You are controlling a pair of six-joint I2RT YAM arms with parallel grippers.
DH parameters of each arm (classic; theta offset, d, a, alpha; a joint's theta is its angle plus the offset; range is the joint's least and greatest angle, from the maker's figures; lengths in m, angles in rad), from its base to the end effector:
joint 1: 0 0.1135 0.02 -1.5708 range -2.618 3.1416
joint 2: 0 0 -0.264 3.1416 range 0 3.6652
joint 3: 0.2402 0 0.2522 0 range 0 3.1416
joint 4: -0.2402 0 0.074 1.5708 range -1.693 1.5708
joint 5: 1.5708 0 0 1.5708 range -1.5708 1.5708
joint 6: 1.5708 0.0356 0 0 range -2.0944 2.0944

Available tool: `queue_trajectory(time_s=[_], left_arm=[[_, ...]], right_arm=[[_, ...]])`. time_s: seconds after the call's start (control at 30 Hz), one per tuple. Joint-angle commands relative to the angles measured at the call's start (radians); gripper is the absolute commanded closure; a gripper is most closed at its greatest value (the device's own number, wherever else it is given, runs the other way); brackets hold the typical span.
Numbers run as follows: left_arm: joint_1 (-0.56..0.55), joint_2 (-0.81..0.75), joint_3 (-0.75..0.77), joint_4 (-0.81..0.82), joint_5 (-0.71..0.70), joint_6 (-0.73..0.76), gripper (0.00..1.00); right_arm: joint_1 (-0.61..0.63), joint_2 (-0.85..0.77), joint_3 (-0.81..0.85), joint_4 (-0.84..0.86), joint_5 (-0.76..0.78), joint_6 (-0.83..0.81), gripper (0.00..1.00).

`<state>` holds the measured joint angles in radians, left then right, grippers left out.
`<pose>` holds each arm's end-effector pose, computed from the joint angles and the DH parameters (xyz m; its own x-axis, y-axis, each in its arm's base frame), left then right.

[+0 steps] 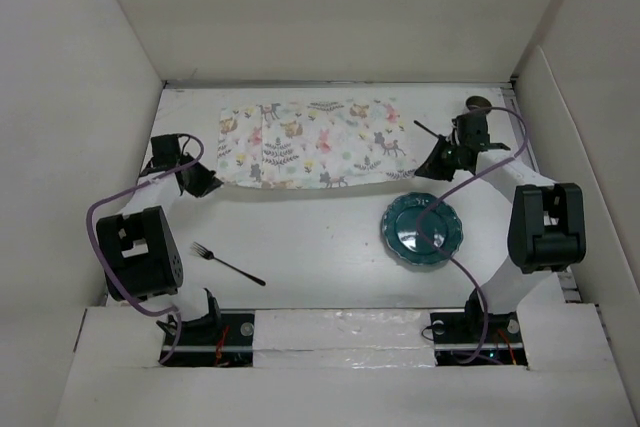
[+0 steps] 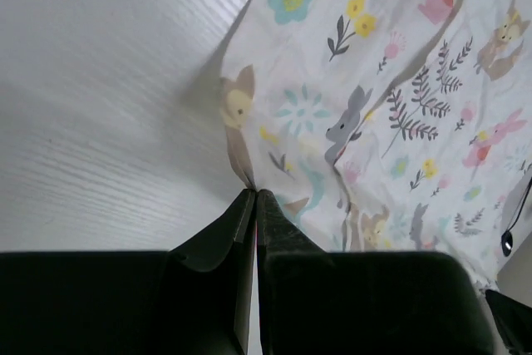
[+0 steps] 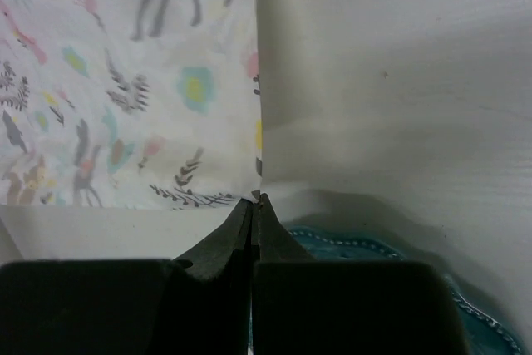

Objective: Set the dinner table for one person

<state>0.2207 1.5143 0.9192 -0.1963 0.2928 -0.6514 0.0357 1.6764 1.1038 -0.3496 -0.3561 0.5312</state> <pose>0.3121 0.0595 0.2126 -0.5449 -0.7172 -0.4345 -0.4301 0.6838 -0.5894 0.3504 0.0249 0.2082 -0.8102 0.4462 -0.3801 0.1932 0.8155 0.5455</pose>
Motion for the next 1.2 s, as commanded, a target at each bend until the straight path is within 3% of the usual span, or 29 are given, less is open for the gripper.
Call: queue_trajectory(time_s=[0.0,0.37,0.77,0.8,0.83,0.87,0.93,1.03,1.17], left_arm=[[0.006,-0.017,-0.046,0.074,0.023,0.049,1.0],[0.006,-0.109,-0.163,-0.025,-0.053,0.127,1.0],[0.006,-0.175,-0.201,-0.095,-0.087,0.167,1.0],[0.006,-0.18,-0.197,-0.097,-0.086,0.168,1.0],[0.006,-0.187,-0.191,-0.098,-0.083,0.168,0.99],[0.006,-0.193,-0.184,-0.11,-0.081,0.173,0.85],[0.006,-0.201,-0.149,-0.127,-0.073,0.176,0.74],[-0.004,-0.249,-0.089,-0.149,-0.073,0.168,0.63],[-0.095,-0.292,-0.014,-0.167,-0.101,0.162,0.63]], right_arm=[[-0.013,-0.04,-0.036,0.084,0.025,-0.016,1.0],[-0.022,-0.175,-0.235,0.034,0.06,-0.066,1.0],[-0.031,-0.199,-0.234,-0.003,0.034,-0.065,1.0],[-0.031,-0.204,-0.236,-0.014,0.034,-0.065,0.97],[-0.031,-0.205,-0.233,-0.025,0.034,-0.065,0.85],[-0.031,-0.219,-0.226,-0.035,0.037,-0.065,0.77],[-0.031,-0.248,-0.223,-0.064,0.051,-0.063,0.58],[-0.031,-0.342,-0.205,-0.113,0.106,-0.048,0.46],[-0.071,-0.522,-0.246,-0.178,0.241,0.042,0.41]])
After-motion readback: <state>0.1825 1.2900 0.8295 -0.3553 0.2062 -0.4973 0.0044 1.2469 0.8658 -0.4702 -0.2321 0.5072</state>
